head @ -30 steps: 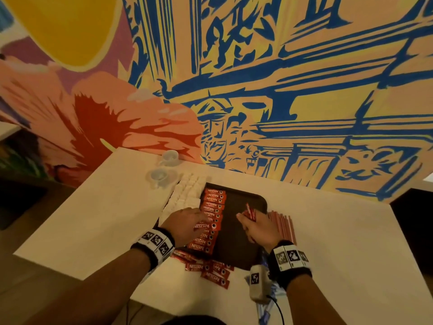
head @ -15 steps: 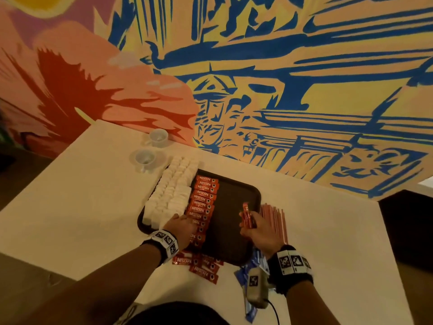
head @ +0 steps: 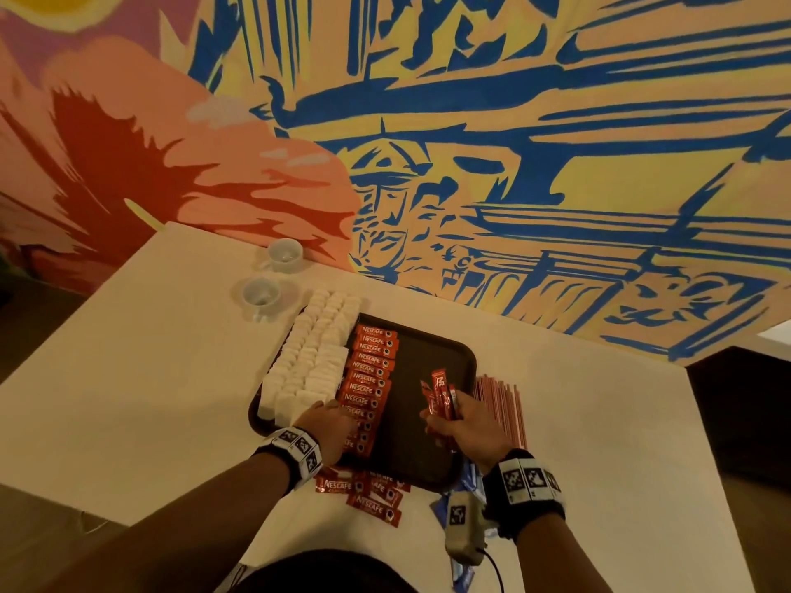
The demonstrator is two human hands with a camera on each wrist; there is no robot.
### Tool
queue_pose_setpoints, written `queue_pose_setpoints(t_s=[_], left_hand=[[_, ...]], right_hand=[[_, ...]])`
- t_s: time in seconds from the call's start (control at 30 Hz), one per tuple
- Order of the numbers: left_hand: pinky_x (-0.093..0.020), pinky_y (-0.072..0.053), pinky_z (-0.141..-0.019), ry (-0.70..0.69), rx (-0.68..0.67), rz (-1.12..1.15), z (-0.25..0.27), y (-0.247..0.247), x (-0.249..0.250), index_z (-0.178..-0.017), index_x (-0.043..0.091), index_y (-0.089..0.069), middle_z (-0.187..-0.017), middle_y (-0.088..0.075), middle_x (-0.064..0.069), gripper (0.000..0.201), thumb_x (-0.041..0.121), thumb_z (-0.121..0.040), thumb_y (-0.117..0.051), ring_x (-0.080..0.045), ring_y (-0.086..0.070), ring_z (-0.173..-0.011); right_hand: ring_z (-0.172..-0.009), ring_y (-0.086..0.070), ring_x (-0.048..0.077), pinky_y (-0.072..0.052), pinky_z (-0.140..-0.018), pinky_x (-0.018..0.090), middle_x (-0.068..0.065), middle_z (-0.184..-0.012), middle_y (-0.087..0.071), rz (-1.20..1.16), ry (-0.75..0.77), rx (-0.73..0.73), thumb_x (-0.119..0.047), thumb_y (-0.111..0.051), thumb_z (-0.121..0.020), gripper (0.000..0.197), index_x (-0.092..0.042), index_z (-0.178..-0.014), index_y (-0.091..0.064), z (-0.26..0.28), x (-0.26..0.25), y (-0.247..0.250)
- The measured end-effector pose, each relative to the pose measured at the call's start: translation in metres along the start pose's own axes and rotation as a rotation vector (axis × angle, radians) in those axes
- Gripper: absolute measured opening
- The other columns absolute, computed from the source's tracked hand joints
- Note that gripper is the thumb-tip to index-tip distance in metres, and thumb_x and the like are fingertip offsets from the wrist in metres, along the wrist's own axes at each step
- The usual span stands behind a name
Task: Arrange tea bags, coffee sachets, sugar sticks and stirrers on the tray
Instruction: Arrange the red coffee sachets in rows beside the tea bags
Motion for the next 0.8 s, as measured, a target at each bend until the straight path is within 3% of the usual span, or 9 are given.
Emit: queue_pose_setpoints(t_s=[0.1, 0.23, 0.33, 0.43, 0.57, 0.67, 0.8], left_hand=[[-0.034, -0.041, -0.107, 0.009, 0.102, 0.165, 0.007, 0.023, -0.003, -0.13, 0.029, -0.059, -0.134, -0.057, 0.005, 0.036, 0.028, -0.094, -0.058, -0.02, -0.052, -0.125], [-0.025, -0.048, -0.096, 0.026, 0.271, 0.683, 0.032, 0.065, -0.007, -0.12, 0.035, -0.065, -0.118, -0.066, 0.014, 0.03, 0.044, -0.092, -0.064, -0.003, -0.061, -0.107], [-0.024, -0.046, -0.094, -0.05, 0.312, 0.973, 0.059, 0.095, 0.004, -0.119, 0.039, -0.066, -0.108, -0.068, 0.021, 0.043, 0.065, -0.085, -0.062, 0.006, -0.06, -0.102], [-0.029, -0.046, -0.096, -0.116, 0.315, 1.101, 0.079, 0.111, 0.017, -0.122, 0.041, -0.065, -0.102, -0.07, 0.02, 0.058, 0.077, -0.076, -0.06, 0.003, -0.062, -0.101], [-0.033, -0.047, -0.098, -0.155, 0.365, 1.17, 0.094, 0.118, 0.034, -0.117, 0.043, -0.066, -0.104, -0.069, 0.016, 0.038, 0.055, -0.081, -0.075, -0.005, -0.063, -0.104], [-0.033, -0.05, -0.094, -0.161, 0.474, 1.204, 0.105, 0.123, 0.041, -0.105, 0.032, -0.072, -0.103, -0.073, 0.01, 0.017, 0.036, -0.089, -0.074, -0.007, -0.066, -0.1], [-0.025, -0.049, -0.077, -0.099, 0.508, 1.337, 0.118, 0.128, 0.042, -0.094, 0.019, -0.075, -0.087, -0.076, 0.003, 0.012, 0.03, -0.092, -0.07, -0.006, -0.069, -0.078]], right_hand=[[-0.093, -0.073, 0.024, -0.06, -0.088, 0.045, 0.005, -0.098, -0.076, -0.011, 0.046, 0.002, -0.018, -0.073, -0.091, 0.022, -0.018, -0.111, -0.065, 0.005, -0.005, -0.001], [-0.087, -0.074, 0.018, -0.061, -0.082, 0.036, 0.005, -0.094, -0.076, -0.059, 0.112, 0.017, -0.013, -0.076, -0.088, 0.023, -0.016, -0.109, -0.067, 0.018, -0.014, -0.002], [-0.085, -0.074, 0.019, -0.06, -0.075, 0.032, 0.005, -0.094, -0.076, -0.04, 0.172, 0.025, -0.014, -0.078, -0.087, 0.024, -0.017, -0.11, -0.069, 0.03, -0.024, -0.006], [-0.087, -0.073, 0.02, -0.06, -0.072, 0.029, 0.006, -0.095, -0.075, 0.044, 0.243, 0.019, -0.014, -0.076, -0.089, 0.021, -0.015, -0.109, -0.069, 0.042, -0.035, -0.012], [-0.088, -0.071, 0.023, -0.057, -0.071, 0.026, 0.007, -0.095, -0.075, 0.103, 0.315, -0.033, -0.016, -0.073, -0.092, 0.017, -0.013, -0.108, -0.071, 0.057, -0.042, -0.025], [-0.08, -0.069, 0.023, -0.055, -0.069, 0.025, 0.008, -0.089, -0.074, 0.11, 0.335, -0.051, -0.018, -0.075, -0.09, 0.016, -0.01, -0.104, -0.071, 0.066, -0.043, -0.029], [-0.066, -0.062, 0.001, -0.047, -0.064, 0.016, -0.009, -0.073, -0.07, 0.071, 0.361, -0.076, -0.016, -0.078, -0.087, 0.013, -0.009, -0.097, -0.073, 0.079, -0.045, -0.03]])
Point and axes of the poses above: each hand's wrist, its own z-axis away from the middle knuckle, its own y-axis out of the back of the hand, x = y × z, the point moved 7 cm from there along -z, towards the middle knuckle
